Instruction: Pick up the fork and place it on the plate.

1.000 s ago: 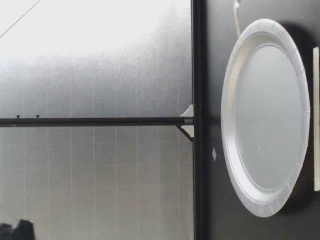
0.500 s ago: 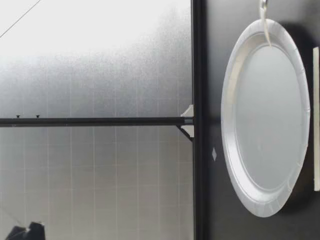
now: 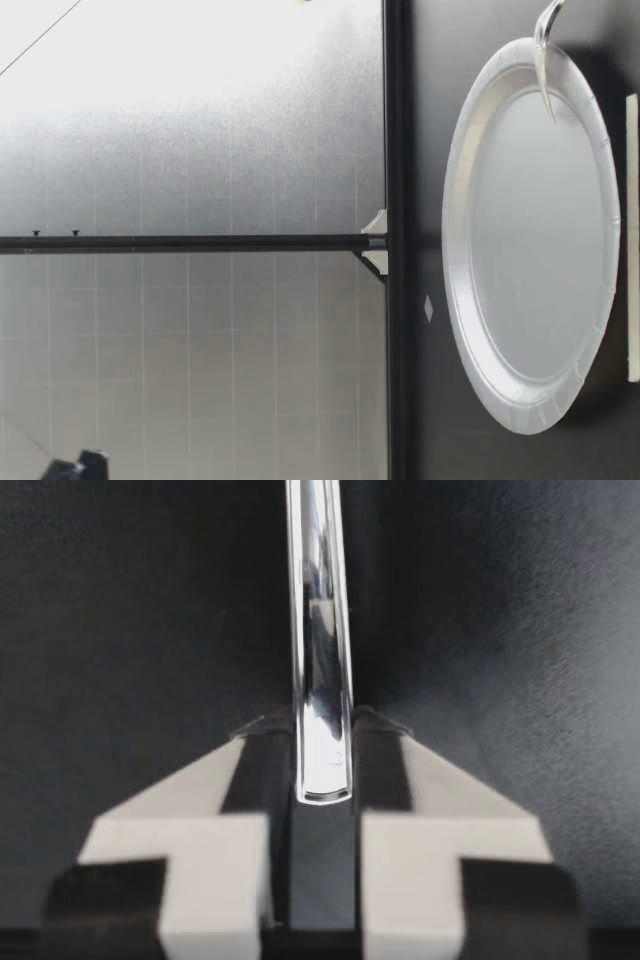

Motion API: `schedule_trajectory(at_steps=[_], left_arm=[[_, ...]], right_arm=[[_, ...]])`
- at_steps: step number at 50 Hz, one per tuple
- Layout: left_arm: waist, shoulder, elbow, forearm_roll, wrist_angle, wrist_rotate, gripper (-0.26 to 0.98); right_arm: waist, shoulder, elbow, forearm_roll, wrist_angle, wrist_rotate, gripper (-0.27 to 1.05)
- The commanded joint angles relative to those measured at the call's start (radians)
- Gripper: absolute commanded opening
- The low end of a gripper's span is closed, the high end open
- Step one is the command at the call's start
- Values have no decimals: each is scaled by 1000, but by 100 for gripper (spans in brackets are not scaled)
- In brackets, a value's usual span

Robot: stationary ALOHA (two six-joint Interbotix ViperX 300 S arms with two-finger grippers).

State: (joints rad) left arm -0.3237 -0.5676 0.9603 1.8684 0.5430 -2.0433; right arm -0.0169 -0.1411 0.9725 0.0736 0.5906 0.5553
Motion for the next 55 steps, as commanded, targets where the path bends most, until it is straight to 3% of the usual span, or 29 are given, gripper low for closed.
schedule_trajectory(at_steps=[1,9,25,38,55], left_arm=[[-2,-12,-9,3,6,-2,66],[0,-15,-2,3,6,-5,66],[0,-32,17,3,3,-26,66],[0,-81,25,5,3,-14,66],[-2,-118,-31,11,-48,54,66]], right_arm=[[5,-3,-18,11,-5,0,32],[5,3,-20,11,-5,0,45],[3,-44,-78,2,-43,-5,46],[-5,-132,-127,-75,-222,-58,46],[-6,-249,-210,-132,-561,-258,46]])
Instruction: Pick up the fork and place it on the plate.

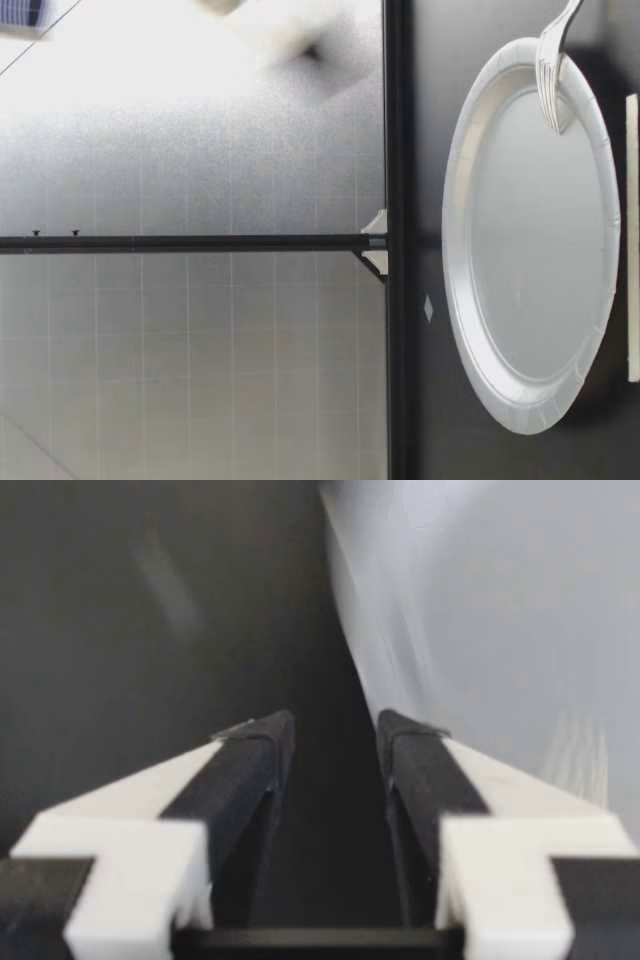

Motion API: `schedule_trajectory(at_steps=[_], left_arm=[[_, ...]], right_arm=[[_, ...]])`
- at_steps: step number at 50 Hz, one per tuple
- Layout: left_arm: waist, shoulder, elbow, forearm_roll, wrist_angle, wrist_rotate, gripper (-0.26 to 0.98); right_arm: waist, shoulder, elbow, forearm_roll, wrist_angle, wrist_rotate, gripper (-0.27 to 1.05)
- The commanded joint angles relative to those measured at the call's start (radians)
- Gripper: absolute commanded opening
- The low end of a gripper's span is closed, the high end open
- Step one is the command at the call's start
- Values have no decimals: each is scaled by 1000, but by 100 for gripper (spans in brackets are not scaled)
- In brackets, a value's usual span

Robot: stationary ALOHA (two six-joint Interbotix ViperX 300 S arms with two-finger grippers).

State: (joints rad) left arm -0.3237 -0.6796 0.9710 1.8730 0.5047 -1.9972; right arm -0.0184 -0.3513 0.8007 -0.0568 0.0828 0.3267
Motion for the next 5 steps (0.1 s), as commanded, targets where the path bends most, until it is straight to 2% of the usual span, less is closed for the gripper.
schedule_trajectory(at_steps=[1,5], left_arm=[[0,-6,-46,6,-12,12,66],[-2,-6,-69,6,-21,31,66]], right_arm=[[-3,-44,-44,-2,-64,-44,46],[-3,-80,-63,-5,-97,-118,46]])
